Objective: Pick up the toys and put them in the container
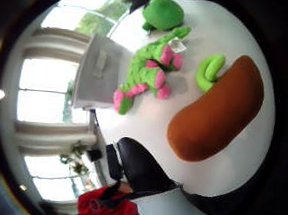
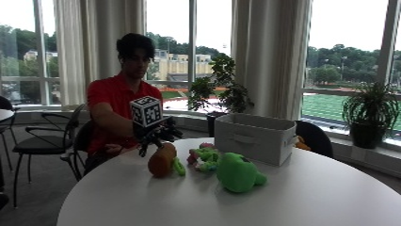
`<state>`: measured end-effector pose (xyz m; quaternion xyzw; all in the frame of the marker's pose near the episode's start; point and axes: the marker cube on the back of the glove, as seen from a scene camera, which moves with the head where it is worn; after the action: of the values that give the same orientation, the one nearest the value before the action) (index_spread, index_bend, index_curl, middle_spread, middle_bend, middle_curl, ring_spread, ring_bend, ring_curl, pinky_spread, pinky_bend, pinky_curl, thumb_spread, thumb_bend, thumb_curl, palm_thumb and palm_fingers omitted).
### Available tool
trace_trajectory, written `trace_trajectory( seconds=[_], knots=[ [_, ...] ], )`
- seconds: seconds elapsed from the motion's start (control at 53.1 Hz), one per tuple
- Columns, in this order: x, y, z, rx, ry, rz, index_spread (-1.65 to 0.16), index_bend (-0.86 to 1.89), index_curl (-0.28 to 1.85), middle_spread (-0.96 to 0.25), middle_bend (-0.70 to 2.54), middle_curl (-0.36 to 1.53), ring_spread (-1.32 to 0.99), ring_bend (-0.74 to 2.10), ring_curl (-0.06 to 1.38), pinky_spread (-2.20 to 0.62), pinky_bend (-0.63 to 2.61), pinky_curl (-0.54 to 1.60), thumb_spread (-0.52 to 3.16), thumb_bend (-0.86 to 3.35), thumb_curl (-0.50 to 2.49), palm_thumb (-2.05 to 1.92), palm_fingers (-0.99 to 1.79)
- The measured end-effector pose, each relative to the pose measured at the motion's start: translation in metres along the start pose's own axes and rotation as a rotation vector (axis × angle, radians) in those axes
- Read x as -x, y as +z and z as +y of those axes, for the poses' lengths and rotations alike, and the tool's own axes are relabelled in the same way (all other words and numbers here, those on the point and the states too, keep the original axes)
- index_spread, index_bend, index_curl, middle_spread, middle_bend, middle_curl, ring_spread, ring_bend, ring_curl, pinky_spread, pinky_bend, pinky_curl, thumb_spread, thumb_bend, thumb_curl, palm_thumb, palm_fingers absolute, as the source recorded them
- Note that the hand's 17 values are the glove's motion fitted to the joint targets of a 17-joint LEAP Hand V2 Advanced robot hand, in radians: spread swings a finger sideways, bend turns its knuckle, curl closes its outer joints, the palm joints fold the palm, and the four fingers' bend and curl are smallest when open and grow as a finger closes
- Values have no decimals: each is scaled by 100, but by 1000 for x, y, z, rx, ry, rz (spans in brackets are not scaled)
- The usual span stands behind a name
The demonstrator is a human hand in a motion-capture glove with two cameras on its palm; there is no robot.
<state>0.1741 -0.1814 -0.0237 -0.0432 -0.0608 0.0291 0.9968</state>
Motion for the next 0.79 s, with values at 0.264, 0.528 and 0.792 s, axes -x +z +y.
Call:
trace_trajectory(
  seconds=[0.264, 0.528, 0.792],
  knots=[
    [5, 42, -16, 221, 78, 89, -34, 9, 22, -1, 3, 16, -1, 11, 21, 11, 138, 50, 91, -8, 27, -8, -35],
    [7, 55, -14, 511, 24, 300, -37, 23, 28, 2, 8, 14, 6, 1, 9, 7, 149, 49, 96, -3, 29, 0, -34],
    [19, 57, -14, 489, 31, 389, -40, 36, 36, 3, 12, 15, 9, 5, 0, 2, 141, 43, 109, 3, 36, 18, -21]
  ],
)
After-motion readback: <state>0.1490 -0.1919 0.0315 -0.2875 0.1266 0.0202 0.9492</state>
